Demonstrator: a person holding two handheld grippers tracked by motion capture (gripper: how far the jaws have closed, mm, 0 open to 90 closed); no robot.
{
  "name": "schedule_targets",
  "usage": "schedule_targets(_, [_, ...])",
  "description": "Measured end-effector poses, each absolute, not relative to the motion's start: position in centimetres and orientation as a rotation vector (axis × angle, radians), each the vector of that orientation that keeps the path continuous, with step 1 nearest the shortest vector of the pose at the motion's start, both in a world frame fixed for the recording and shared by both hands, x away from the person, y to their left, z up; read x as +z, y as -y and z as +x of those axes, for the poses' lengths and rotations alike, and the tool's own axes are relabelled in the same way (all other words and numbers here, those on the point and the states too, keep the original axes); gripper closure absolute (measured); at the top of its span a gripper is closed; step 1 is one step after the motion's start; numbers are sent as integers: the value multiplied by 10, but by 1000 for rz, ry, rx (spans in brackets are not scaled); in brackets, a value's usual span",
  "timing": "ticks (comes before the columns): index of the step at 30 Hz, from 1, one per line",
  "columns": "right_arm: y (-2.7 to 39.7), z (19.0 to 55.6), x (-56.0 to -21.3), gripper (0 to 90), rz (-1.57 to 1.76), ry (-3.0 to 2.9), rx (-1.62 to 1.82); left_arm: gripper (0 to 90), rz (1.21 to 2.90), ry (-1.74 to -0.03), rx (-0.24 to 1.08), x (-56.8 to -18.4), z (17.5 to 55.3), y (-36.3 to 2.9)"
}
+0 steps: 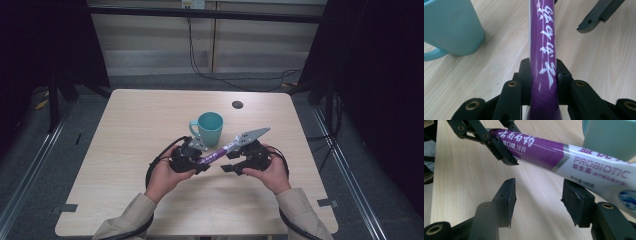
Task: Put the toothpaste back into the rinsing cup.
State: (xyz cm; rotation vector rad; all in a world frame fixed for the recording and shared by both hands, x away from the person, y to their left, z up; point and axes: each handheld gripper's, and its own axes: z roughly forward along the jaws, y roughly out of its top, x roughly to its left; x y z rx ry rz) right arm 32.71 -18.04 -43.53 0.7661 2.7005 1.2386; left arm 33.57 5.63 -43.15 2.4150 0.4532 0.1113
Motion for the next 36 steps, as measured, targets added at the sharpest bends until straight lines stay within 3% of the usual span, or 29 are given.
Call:
schedule_targets(22, [184, 337, -434, 452, 901, -2617, 1368, 721, 2329, -548, 73, -436, 334, -52])
schedule_targets(36, [190, 337, -429, 444, 927, -2578, 1392, 718, 2350, -504, 50, -438, 333, -48])
